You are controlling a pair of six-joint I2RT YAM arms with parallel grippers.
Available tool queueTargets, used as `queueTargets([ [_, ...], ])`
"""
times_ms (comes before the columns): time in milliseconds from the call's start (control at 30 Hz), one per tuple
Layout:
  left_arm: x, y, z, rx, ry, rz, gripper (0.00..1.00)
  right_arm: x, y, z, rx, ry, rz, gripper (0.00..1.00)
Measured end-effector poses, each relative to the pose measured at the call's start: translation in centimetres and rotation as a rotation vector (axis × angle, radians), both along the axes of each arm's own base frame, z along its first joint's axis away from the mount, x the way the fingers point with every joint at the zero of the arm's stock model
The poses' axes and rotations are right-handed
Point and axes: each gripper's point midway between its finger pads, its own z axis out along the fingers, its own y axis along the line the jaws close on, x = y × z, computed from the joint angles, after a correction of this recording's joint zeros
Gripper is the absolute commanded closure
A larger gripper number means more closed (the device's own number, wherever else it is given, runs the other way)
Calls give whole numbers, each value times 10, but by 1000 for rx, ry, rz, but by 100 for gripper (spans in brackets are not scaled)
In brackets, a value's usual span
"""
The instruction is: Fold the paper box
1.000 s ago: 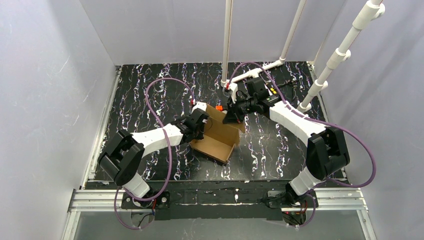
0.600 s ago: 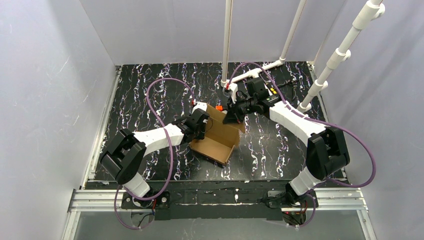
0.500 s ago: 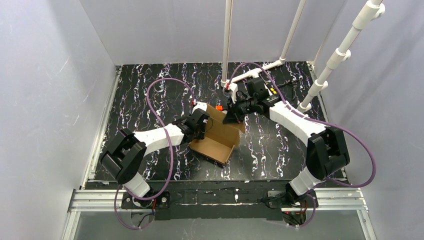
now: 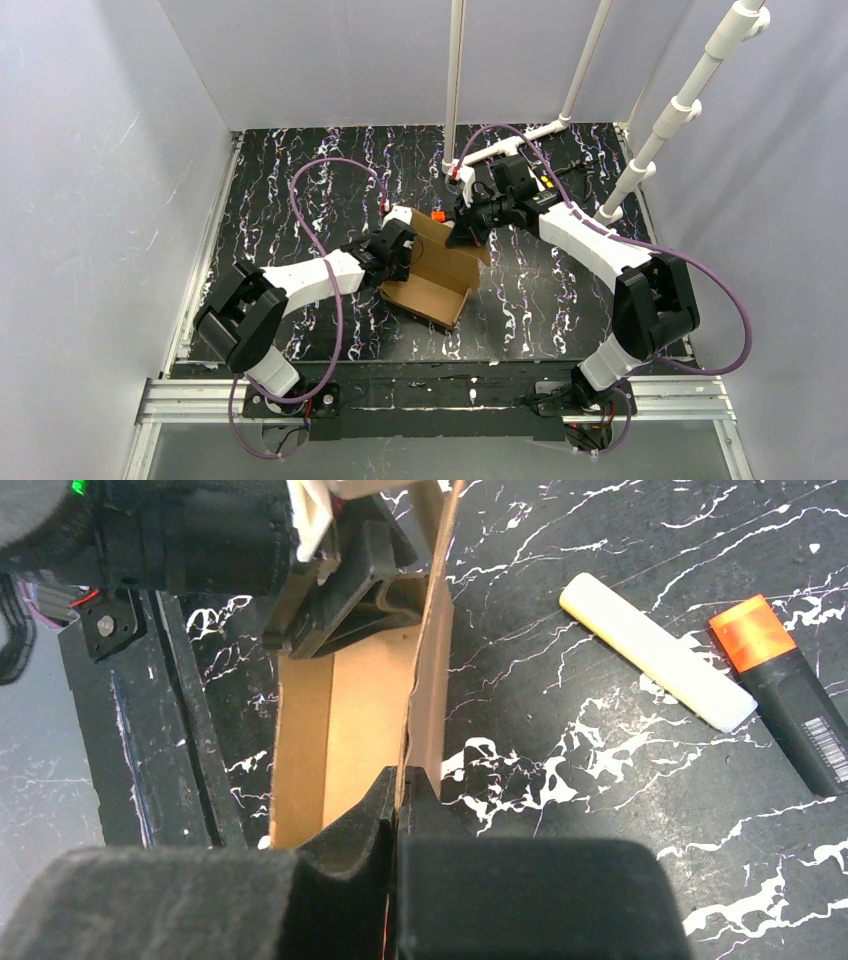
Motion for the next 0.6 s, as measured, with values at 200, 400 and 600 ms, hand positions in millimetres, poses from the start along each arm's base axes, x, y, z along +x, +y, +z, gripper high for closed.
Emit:
queueTargets([
  [200, -12, 8, 29, -58, -24, 14, 18, -2, 2, 0, 0, -16, 19, 96],
  [400, -31, 15, 49, -180, -42, 23, 2, -3, 2, 0, 0, -23, 30, 96],
  [600, -56, 36, -3, -274, 150, 56, 9, -3, 2, 1, -1, -30, 34, 96],
])
